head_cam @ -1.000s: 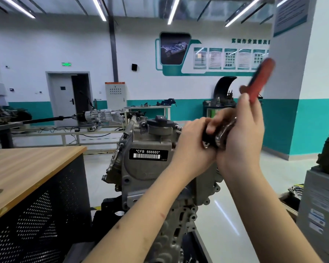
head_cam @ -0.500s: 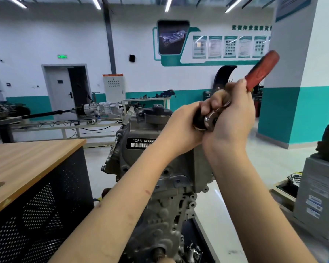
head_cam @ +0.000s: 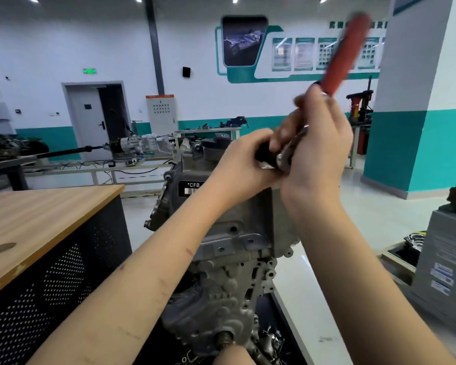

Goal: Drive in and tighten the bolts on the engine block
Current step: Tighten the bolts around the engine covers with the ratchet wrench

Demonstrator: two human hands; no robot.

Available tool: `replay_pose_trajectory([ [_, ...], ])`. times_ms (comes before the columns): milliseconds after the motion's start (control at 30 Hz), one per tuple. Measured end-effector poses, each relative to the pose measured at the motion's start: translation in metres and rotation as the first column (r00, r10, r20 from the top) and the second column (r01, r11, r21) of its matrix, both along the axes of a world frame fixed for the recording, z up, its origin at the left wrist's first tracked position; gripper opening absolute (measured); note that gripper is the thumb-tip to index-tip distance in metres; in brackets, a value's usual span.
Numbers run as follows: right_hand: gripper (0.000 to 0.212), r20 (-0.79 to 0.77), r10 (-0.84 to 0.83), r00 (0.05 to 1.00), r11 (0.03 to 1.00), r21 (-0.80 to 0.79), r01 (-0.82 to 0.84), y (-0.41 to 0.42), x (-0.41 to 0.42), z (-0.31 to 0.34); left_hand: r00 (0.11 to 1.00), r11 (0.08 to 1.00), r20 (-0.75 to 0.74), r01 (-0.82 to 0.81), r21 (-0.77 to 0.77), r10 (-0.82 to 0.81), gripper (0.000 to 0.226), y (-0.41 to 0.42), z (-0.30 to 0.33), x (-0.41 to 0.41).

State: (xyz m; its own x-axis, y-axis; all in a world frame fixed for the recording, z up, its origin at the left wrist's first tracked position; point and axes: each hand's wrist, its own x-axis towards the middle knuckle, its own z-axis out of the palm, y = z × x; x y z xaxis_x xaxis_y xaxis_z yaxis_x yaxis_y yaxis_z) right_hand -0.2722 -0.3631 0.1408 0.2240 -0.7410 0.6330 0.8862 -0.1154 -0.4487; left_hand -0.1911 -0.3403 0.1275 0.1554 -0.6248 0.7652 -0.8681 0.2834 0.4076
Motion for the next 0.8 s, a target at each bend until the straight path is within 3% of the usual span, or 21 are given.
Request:
replay_pose_trajectory([
  [67,0.027,0.143,0.043,0.989,0.982,0.174,-0.068,-0.001,0.004,0.000,1.000,0.999,-0.027,-0.005,-0.047,0.004,0.023,-0.004,-0.003,-0.004],
  [133,0.027,0.094,0.025,0.995,0.985,0.165,-0.040,-0.001,0.005,-0.002,0.998,0.998,-0.030,0.051,-0.030,-0.052,0.014,-0.005,-0.006,-0.005],
  [167,0.026,0.046,0.015,0.999,0.994,0.103,-0.019,-0.001,0.005,-0.004,0.997,0.997,-0.011,0.075,0.003,-0.075,0.007,-0.005,-0.006,-0.003],
  [233,0.022,-0.076,-0.022,0.997,0.992,-0.129,0.012,-0.004,0.002,-0.007,0.997,0.993,0.043,0.055,0.109,-0.060,0.038,-0.002,-0.001,0.003],
  [333,0.013,-0.321,-0.139,0.937,0.839,-0.541,-0.061,-0.009,-0.006,-0.003,0.989,0.927,0.146,-0.047,0.371,-0.009,0.049,0.003,0.007,0.012],
  [400,0.020,-0.409,-0.221,0.885,0.770,-0.630,-0.099,-0.008,-0.006,-0.002,0.997,0.891,0.074,-0.036,0.453,0.003,0.047,0.008,0.008,0.014],
  [467,0.021,-0.338,-0.155,0.928,0.857,-0.513,-0.044,-0.004,-0.003,-0.003,0.999,0.946,0.037,-0.012,0.324,0.000,0.050,0.009,0.004,0.012],
  [533,0.022,-0.146,-0.035,0.989,0.970,-0.242,-0.001,0.002,0.002,-0.004,0.999,0.994,-0.034,0.013,0.108,-0.009,0.043,0.005,-0.005,0.010],
  [633,0.025,0.109,0.031,0.994,0.992,0.117,-0.043,0.005,0.005,-0.003,0.992,0.999,-0.126,0.012,-0.042,-0.017,0.035,-0.004,-0.014,0.000],
  [700,0.025,0.097,0.036,0.995,0.991,0.128,-0.048,0.004,0.005,-0.004,0.994,0.998,-0.111,-0.003,-0.065,-0.004,0.032,-0.009,-0.016,-0.003],
  [800,0.022,-0.128,-0.024,0.992,0.991,-0.130,0.008,-0.004,0.000,-0.005,0.995,0.999,-0.089,0.046,0.008,-0.045,0.037,-0.008,-0.010,0.001],
])
